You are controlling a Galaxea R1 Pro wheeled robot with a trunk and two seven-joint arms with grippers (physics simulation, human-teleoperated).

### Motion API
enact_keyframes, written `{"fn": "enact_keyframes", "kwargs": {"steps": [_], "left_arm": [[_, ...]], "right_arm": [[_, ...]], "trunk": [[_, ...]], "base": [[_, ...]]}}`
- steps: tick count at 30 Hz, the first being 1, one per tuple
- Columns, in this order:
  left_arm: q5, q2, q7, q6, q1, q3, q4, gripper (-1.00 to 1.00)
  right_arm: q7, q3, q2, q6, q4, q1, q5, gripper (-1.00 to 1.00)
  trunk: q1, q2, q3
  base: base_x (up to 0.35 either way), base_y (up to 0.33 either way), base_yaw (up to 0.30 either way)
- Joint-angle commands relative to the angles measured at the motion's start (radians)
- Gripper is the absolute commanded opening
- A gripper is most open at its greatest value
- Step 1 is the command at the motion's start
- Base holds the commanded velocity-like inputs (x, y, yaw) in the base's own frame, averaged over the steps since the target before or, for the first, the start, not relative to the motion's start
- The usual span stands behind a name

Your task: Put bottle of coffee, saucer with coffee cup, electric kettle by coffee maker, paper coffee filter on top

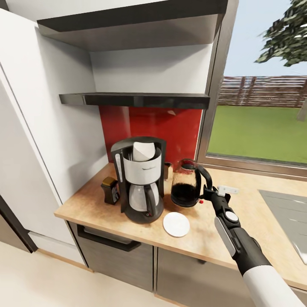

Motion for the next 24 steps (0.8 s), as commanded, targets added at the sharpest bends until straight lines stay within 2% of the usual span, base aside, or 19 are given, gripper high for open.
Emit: {"fn": "enact_keyframes", "kwargs": {"steps": [1, 9, 10, 24], "left_arm": [[-0.011, 0.000, 0.004, -0.005, -0.001, 0.007, 0.002, 1.00], [-0.011, 0.000, 0.004, -0.005, -0.001, 0.007, 0.002, 1.00], [-0.011, 0.000, 0.004, -0.005, -0.001, 0.007, 0.002, 1.00], [-0.011, 0.000, 0.004, -0.005, -0.001, 0.007, 0.002, 1.00]], "right_arm": [[-0.009, 0.004, 0.001, 0.005, 0.000, -0.001, -0.002, -1.00], [-0.009, 0.004, 0.027, 0.004, 0.008, -0.001, -0.002, -1.00], [-0.009, 0.004, 0.027, 0.004, 0.012, -0.001, -0.002, 1.00], [-0.010, 0.003, 0.028, -0.003, 0.016, -0.001, -0.001, 1.00]], "trunk": [[0.001, -0.002, -0.002], [0.001, -0.002, -0.002], [0.001, -0.002, -0.002], [0.001, -0.002, -0.002]], "base": [[0.087, 0.070, 0.000], [0.094, 0.078, 0.000], [0.096, 0.080, 0.000], [0.038, 0.023, 0.000]]}}
